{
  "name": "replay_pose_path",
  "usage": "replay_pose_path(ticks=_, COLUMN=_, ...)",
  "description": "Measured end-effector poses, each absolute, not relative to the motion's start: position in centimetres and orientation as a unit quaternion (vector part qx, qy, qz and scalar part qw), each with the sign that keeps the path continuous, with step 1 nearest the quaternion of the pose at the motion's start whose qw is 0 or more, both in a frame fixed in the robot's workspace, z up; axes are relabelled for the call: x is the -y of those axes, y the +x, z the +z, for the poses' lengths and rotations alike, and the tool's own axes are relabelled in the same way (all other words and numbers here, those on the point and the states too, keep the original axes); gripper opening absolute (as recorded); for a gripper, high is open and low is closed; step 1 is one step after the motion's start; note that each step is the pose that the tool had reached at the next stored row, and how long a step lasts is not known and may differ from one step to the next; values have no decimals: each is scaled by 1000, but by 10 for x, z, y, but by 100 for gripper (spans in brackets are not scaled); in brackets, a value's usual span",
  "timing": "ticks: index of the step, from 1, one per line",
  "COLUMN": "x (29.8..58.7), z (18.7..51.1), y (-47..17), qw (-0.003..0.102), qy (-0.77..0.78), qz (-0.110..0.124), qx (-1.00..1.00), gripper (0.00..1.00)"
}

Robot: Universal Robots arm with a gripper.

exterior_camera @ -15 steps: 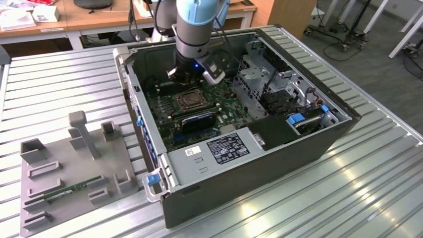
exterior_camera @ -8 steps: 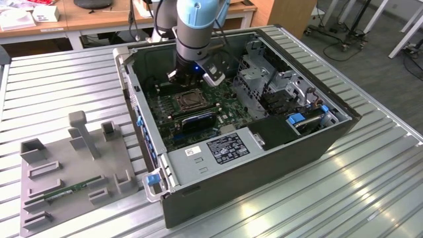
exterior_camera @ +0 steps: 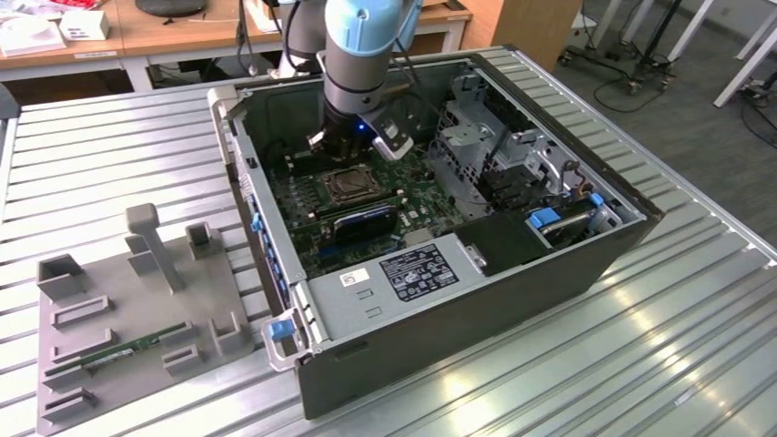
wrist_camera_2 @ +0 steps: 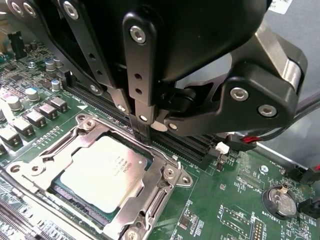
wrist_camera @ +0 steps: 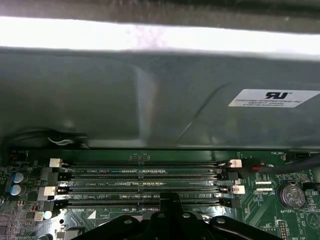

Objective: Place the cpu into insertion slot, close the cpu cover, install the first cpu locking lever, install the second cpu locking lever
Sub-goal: 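Install the first cpu locking lever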

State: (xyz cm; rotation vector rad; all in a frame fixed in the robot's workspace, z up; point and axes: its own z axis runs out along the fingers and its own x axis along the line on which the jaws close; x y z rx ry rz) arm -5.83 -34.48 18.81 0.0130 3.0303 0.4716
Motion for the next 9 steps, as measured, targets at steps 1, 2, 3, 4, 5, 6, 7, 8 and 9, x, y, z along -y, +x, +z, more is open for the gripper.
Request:
replay_pose_path(ticks=1, x=345, z=188, y=-58, qw=37, qy=4, qz=154, qx=-987, gripper=11)
replay_pose_path(ticks=2, x=345, z=188, y=-58, qw=37, qy=4, qz=154, qx=-987, gripper=11)
replay_pose_path(ticks=3, x=345, z=188, y=-58, qw=37, qy=4, qz=154, qx=-987, gripper=11)
replay_pose_path(ticks=4, x=345, z=188, y=-58, qw=37, qy=4, qz=154, qx=-987, gripper=11)
replay_pose_path(ticks=5, x=345, z=188, y=-58, qw=37, qy=4, qz=154, qx=-987, gripper=11)
replay_pose_path(ticks=6, x=345, z=188, y=-58, qw=38, qy=4, qz=154, qx=-987, gripper=11)
replay_pose_path(ticks=7, x=345, z=188, y=-58, qw=38, qy=4, qz=154, qx=-987, gripper=11)
replay_pose_path(ticks=8, x=345, z=189, y=-58, qw=38, qy=4, qz=154, qx=-987, gripper=11)
replay_pose_path(ticks=9, x=345, z=191, y=-58, qw=38, qy=4, qz=154, qx=-987, gripper=11)
